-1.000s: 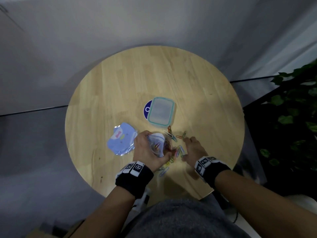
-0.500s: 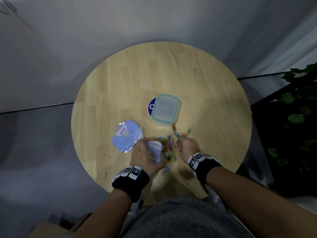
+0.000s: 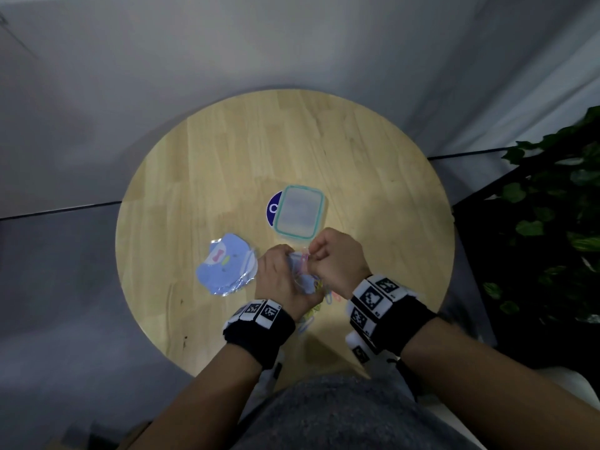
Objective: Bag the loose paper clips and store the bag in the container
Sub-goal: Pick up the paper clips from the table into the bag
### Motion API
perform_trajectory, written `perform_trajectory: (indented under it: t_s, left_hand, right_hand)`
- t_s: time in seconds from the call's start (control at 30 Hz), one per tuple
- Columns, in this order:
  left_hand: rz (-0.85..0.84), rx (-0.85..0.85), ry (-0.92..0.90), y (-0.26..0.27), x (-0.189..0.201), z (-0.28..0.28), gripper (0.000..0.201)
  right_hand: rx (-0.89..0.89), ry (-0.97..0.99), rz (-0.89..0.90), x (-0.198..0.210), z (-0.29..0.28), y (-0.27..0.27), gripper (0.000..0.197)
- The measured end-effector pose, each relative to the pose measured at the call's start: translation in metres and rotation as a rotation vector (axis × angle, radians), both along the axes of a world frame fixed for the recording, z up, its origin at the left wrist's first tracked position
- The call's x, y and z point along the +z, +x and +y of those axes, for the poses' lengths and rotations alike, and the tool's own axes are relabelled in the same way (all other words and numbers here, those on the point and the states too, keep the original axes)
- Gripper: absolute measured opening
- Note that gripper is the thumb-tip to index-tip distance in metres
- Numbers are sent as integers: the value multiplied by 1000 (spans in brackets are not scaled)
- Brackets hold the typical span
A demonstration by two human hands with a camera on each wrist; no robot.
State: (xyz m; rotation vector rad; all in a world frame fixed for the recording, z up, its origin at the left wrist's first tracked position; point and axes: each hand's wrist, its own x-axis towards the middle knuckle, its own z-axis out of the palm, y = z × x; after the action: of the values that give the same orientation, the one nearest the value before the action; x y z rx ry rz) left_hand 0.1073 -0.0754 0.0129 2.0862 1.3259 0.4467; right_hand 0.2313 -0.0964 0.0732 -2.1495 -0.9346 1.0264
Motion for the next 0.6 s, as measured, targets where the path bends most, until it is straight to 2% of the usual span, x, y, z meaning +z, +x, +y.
perform_trajectory:
  t_s: [0.1,0.23,0.27,0.33,0.4,0.47,0.5,0.57,0.6]
  left_hand:
    - [-70,12,38,2,2,0,84]
    - [-88,46,-8,2,-4,1,85]
    - [-40,30,-43,1,-3,2,85]
    - [61,-8,-88,-2,-13,6,82]
    - [110,-4,-146,-7,-24,10,82]
    - [173,-12,-192,-14,-33,10,90]
    - [182,-19,-193,-18,-30,10,88]
    - [154,24,-135,-27,-18,3,79]
    - [130,43,-113,-30,-12,-1,85]
  right_hand:
    - [-7,10,104,6,-3,-4,9]
    - [-116,52,275,7,-2,8,24]
    - [-176,70,263,3,0,14,27]
    - [-238,84,94,-14,4,35,25]
    - [-88,-104,-109,-37,6,56,27]
    - [161,-352,-218,-61,2,67,44]
    - [253,-403,-251,-72,-2,70,50]
    - [316,-411,-287,-88,-7,65,53]
    - [317,-392,-296,-92,-8,61,53]
